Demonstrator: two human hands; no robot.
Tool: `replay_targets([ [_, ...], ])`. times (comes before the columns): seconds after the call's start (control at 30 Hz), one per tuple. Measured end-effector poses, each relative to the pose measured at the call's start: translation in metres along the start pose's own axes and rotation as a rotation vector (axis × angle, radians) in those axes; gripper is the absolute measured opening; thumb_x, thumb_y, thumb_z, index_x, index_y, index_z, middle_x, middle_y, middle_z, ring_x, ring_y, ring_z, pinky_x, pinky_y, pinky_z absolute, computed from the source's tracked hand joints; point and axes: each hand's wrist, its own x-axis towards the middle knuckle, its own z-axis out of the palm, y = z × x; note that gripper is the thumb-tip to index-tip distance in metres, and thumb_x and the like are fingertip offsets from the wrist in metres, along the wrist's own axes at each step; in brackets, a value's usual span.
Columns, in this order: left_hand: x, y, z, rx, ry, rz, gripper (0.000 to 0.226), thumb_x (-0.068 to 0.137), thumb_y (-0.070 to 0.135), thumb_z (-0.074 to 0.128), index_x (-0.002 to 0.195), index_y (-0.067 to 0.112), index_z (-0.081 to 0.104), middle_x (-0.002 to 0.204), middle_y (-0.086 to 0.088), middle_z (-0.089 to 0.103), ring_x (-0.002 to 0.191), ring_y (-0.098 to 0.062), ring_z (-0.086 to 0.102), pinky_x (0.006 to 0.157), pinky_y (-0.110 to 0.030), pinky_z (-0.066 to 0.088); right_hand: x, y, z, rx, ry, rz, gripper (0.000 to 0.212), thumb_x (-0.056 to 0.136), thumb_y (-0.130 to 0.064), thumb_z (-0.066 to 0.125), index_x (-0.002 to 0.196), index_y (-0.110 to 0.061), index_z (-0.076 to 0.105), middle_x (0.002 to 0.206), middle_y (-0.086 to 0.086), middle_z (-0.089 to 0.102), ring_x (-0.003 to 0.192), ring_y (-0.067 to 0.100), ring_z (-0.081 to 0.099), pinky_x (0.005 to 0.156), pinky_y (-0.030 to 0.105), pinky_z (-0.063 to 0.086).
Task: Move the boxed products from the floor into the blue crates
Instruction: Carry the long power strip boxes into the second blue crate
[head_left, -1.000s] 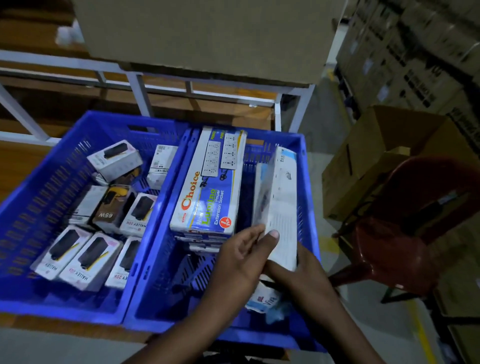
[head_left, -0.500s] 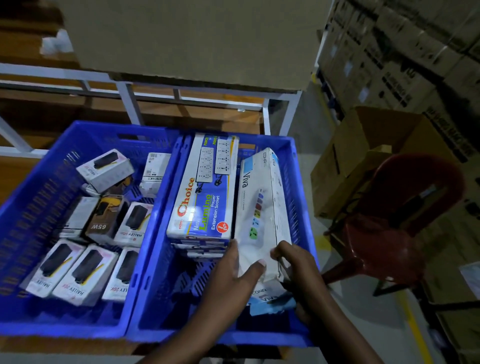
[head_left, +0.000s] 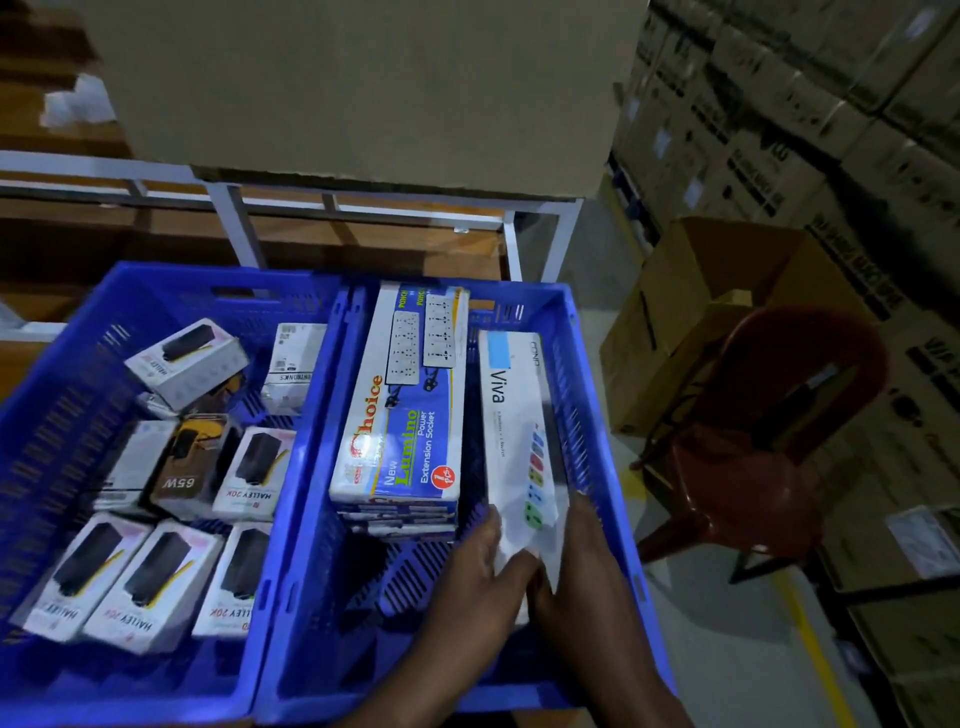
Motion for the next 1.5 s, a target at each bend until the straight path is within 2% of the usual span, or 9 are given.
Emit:
replay_targets([
  [0.17,0.011,-0.006,-0.003,0.270,0.087,-0.001,0.074,0.090,0.041,0.062,0.158,0.033,0.032,0.156,0.019,0.043,0.140,-0.001,0.046,0.120,-0.033,0.037,0.001,0.003,-0.008,-0.131,-0.127,-0.092,0.092,0.092,-0.038,0.064,0.163,-0.008,0.013,0.168,0.006,0.025,0.154,0.019,0.029,0.122,0.027,0.028],
  [0.3,0.014,-0.008,-0.009,0.278,-0.031,-0.107,0.020,0.101,0.022,0.060,0.115,0.035,0.054,0.119,0.028,0.059,0.104,0.012,0.058,0.089,-0.010,0.048,0.003,0.007,-0.007,-0.283,-0.154,-0.159,0.099,0.089,-0.041,0.060,0.159,0.006,0.008,0.169,0.012,0.008,0.155,0.030,0.026,0.121,0.021,0.020],
  [0.47,0.042,-0.008,0.005,0.148,-0.032,-0.139,0.040,0.089,0.022,0.060,0.129,0.025,0.065,0.117,0.004,0.076,0.105,-0.011,0.073,0.099,-0.035,0.056,0.010,0.019,-0.001,-0.273,-0.347,-0.202,0.133,0.073,-0.070,0.059,0.156,0.001,-0.017,0.160,0.008,-0.030,0.157,0.027,-0.015,0.114,0.012,-0.018],
  [0.67,0.071,-0.008,0.007,0.235,0.018,-0.134,0.048,0.079,0.041,0.052,0.124,0.030,0.065,0.112,0.002,0.074,0.094,-0.013,0.069,0.080,-0.030,0.054,0.017,0.009,-0.005,-0.302,-0.385,-0.172,0.124,0.086,-0.052,0.068,0.157,-0.004,-0.020,0.167,0.016,-0.026,0.157,0.028,-0.018,0.125,0.026,-0.002],
  [0.87,0.086,-0.013,0.003,0.173,0.015,-0.125,0.031,0.103,0.030,0.053,0.133,0.027,0.061,0.125,0.006,0.070,0.110,-0.010,0.068,0.091,-0.027,0.052,0.026,0.017,0.003,-0.467,-0.322,-0.227,0.121,0.058,-0.074,0.046,0.140,0.016,0.047,0.145,0.034,0.049,0.129,0.045,0.059,0.104,0.035,0.044],
  [1.03,0.092,-0.010,0.007,0.132,0.070,-0.109,0.029,0.104,0.034,0.054,0.126,0.020,0.066,0.119,0.002,0.071,0.096,-0.002,0.066,0.072,-0.010,0.047,0.032,0.008,-0.009,-0.322,-0.335,-0.246,0.116,0.089,-0.056,0.059,0.158,-0.001,-0.017,0.167,0.018,-0.023,0.157,0.034,-0.014,0.126,0.032,-0.004],
  [1.2,0.087,-0.021,0.004,-0.018,-0.014,-0.280,0.046,0.094,0.062,0.058,0.114,0.024,0.074,0.106,0.003,0.079,0.098,-0.013,0.076,0.094,-0.028,0.056,0.031,0.005,-0.010,-0.214,-0.301,-0.225,0.120,0.083,-0.054,0.066,0.161,-0.009,-0.013,0.171,0.011,-0.014,0.159,0.024,-0.010,0.125,0.027,0.001],
  [1.3,0.090,-0.018,0.004,-0.112,-0.028,-0.314,0.044,0.095,0.060,0.058,0.120,0.026,0.071,0.115,-0.004,0.078,0.108,-0.023,0.074,0.107,-0.042,0.052,0.033,0.009,-0.002,-0.266,-0.202,-0.271,0.113,0.070,-0.060,0.054,0.158,0.003,0.020,0.162,0.024,0.030,0.152,0.034,0.032,0.119,0.031,0.024],
  [1.5,0.085,-0.012,0.003,-0.072,-0.064,-0.273,0.035,0.096,0.054,0.060,0.113,0.028,0.076,0.104,0.006,0.080,0.098,-0.010,0.076,0.092,-0.029,0.056,0.032,0.015,-0.002,-0.230,-0.220,-0.326,0.125,0.081,-0.049,0.068,0.158,-0.007,-0.021,0.165,0.004,-0.028,0.156,0.021,-0.022,0.123,0.024,-0.006],
])
